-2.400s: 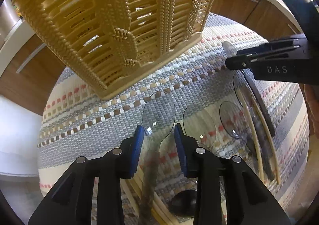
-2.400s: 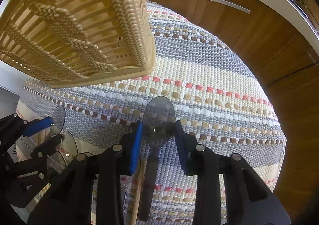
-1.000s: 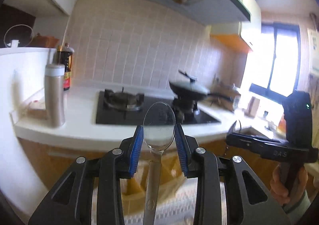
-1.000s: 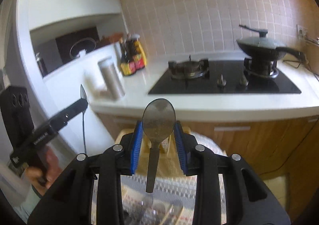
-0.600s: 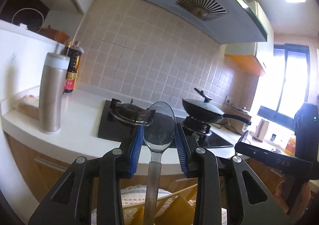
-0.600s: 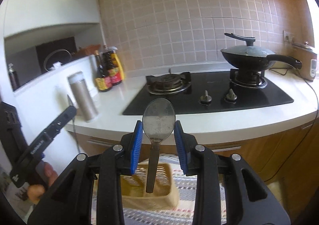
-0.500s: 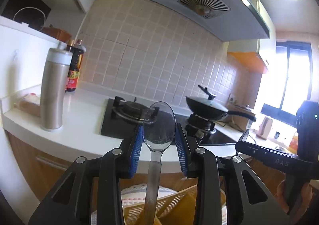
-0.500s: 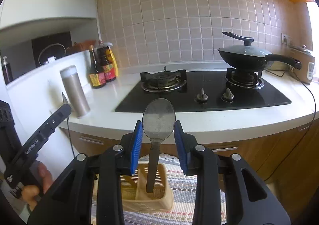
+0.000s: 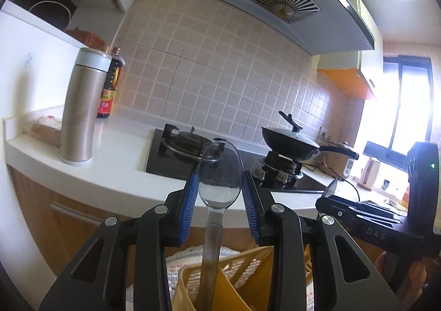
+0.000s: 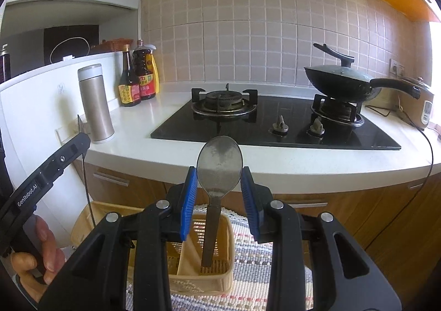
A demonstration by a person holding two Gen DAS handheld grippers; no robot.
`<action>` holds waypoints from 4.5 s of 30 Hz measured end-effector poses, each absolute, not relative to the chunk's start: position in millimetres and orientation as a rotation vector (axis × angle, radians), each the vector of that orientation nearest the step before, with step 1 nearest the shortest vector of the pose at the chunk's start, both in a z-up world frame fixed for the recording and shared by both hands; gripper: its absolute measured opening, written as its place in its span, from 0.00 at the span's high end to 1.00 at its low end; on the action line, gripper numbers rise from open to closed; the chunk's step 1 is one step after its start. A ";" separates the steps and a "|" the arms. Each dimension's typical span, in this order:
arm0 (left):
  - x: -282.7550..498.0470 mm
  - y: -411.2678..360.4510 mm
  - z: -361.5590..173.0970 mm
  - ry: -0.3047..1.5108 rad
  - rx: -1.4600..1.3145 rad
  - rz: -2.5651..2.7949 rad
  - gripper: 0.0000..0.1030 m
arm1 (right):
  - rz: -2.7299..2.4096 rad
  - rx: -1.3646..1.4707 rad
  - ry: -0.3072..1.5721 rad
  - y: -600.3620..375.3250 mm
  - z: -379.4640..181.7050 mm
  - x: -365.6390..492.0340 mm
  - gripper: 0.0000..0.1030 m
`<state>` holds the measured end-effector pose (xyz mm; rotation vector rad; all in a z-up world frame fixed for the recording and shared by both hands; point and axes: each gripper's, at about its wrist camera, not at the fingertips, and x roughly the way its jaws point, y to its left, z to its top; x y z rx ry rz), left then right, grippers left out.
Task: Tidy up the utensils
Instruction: 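Open both tools to drop the clear spoons into the beige basket, then grasp the black spoon with the left tool while the right tool grasps a chopstick, then lift the black spoon and chopstick and carry both over the beige basket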
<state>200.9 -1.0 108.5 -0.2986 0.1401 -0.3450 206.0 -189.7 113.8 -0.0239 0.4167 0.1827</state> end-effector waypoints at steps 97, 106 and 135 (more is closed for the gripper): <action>75.1 -51.5 4.0 0.914 -0.037 -0.468 0.96 | 0.418 0.105 1.172 -190.9 -13.1 92.7 0.96; 70.7 -33.5 65.7 0.703 -0.118 -0.462 0.96 | 0.512 0.123 0.960 -200.6 49.5 76.0 0.97; 188.3 -28.9 132.7 0.222 -0.198 -0.323 0.96 | 0.367 0.092 0.445 -197.6 199.1 177.7 0.97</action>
